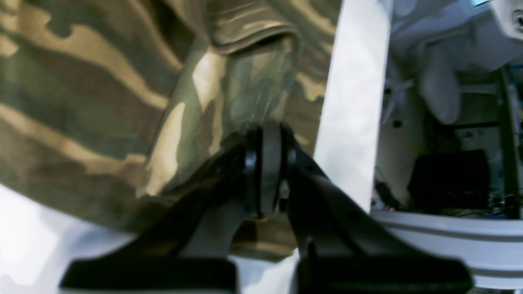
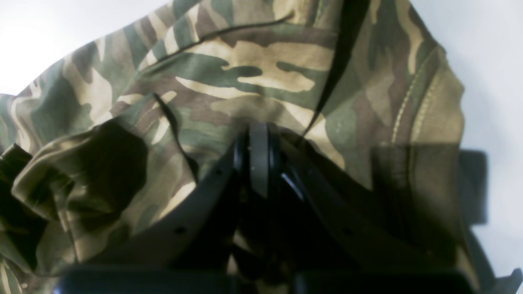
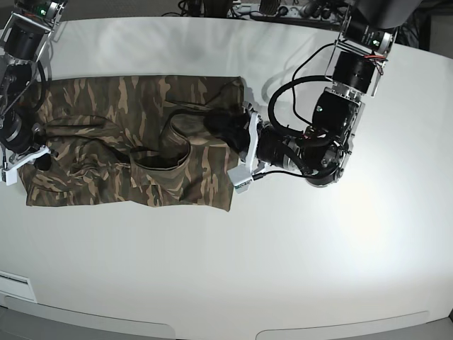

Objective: Fold the T-shirt properly
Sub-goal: 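Lower the folded end onto the shirt and adjust with the left gripper, then fold the strip end further toward the right gripper with the left gripper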

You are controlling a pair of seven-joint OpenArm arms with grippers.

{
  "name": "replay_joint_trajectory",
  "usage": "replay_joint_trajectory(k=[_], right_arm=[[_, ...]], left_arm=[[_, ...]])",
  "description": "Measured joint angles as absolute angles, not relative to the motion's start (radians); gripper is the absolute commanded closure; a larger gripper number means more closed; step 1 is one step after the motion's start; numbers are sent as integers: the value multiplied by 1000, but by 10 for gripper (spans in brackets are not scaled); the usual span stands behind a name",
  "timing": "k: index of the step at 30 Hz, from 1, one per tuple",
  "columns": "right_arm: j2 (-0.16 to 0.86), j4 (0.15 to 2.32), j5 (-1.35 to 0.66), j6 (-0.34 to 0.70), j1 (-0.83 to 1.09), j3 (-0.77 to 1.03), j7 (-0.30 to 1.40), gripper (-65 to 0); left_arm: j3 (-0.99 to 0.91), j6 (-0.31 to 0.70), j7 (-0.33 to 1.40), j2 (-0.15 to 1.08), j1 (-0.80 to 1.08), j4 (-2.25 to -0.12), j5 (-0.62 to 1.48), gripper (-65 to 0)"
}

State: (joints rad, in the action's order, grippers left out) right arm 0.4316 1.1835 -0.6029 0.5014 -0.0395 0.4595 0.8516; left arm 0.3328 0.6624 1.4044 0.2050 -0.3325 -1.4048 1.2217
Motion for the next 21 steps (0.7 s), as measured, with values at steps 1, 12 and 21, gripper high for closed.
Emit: replay_joint_trajectory(k=[1, 12, 21], right_arm=[[431, 1184, -603, 501, -39, 459, 852, 0], [432, 1184, -603, 506, -41, 459, 854, 0], [432, 1184, -603, 506, -41, 459, 856, 0]], left_arm=[[333, 663, 1404, 205, -332, -1405, 1253, 0], [332, 682, 1407, 94, -332, -1405, 1436, 0], [332, 686, 1408, -77, -326, -1405, 1432, 0]])
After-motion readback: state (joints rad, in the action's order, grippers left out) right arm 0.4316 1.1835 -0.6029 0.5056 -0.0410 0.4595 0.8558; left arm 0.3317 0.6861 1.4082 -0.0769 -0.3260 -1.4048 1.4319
